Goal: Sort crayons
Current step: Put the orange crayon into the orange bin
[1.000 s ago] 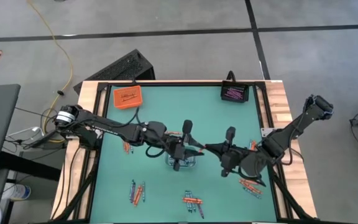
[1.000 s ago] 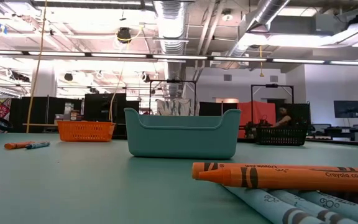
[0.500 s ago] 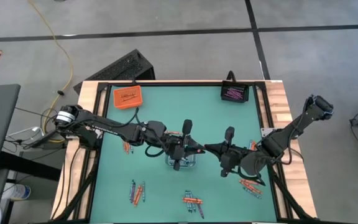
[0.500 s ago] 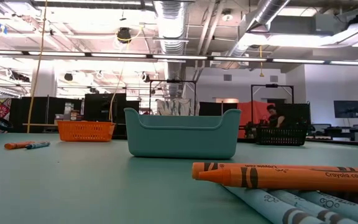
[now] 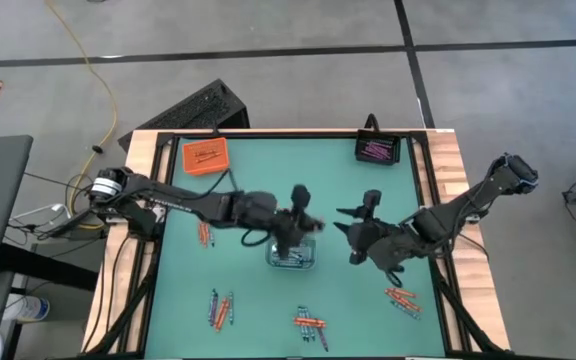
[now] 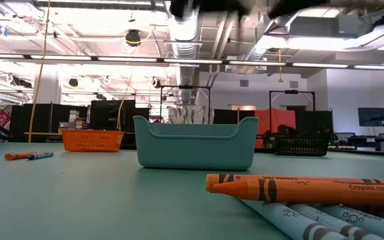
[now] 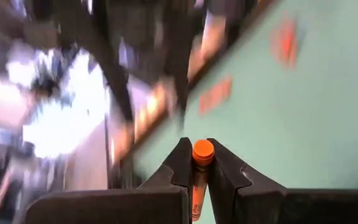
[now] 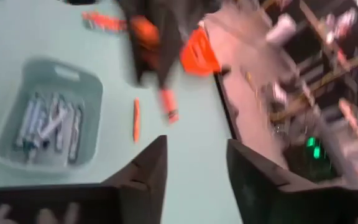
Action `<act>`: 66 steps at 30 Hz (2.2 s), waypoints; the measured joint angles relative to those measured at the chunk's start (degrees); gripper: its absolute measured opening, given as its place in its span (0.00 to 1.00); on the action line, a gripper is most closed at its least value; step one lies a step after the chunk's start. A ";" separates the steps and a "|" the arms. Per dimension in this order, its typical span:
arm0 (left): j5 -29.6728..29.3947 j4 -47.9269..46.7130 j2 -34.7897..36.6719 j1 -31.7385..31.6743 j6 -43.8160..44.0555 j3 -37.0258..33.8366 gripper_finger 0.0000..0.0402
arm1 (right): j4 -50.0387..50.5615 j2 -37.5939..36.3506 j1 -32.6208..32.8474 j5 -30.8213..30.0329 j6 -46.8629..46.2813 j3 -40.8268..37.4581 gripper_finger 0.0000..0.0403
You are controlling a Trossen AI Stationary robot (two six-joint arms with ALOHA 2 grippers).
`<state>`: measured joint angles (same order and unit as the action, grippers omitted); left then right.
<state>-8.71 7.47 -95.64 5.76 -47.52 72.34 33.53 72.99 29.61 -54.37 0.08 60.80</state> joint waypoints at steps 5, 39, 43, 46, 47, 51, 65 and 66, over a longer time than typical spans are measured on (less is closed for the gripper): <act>-2.14 -15.45 0.60 -10.31 2.11 0.00 0.02 | 13.96 0.50 -0.70 3.27 -15.50 0.00 0.48; 10.16 -54.26 -1.31 -64.21 1.94 -0.24 0.03 | 44.02 3.93 10.14 13.12 -70.43 -5.10 0.38; 10.06 -56.14 -3.06 -63.77 2.93 -0.26 0.03 | 45.96 3.93 10.15 14.87 -72.97 -5.11 0.38; 9.73 -57.57 -3.73 -63.45 3.68 -0.31 0.03 | 47.03 3.93 10.19 15.96 -74.21 -5.11 0.38; 9.71 -57.83 -3.78 -63.45 3.68 -0.31 0.03 | 47.20 3.93 10.25 16.21 -74.33 -5.11 0.38; 9.58 -58.24 -3.78 -63.30 4.26 -0.31 0.03 | 47.29 3.93 10.27 16.53 -74.57 -5.11 0.38; 9.60 -59.65 -3.78 -63.28 6.53 -0.31 0.06 | 51.95 3.93 10.27 17.38 -90.98 -5.11 0.38; 9.59 -59.81 -3.78 -63.28 6.72 -0.31 0.07 | 51.84 3.93 10.27 17.76 -92.31 -5.17 0.38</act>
<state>0.87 -52.35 -99.42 -57.52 -40.80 72.03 85.36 76.93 39.88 -36.62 -92.22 55.63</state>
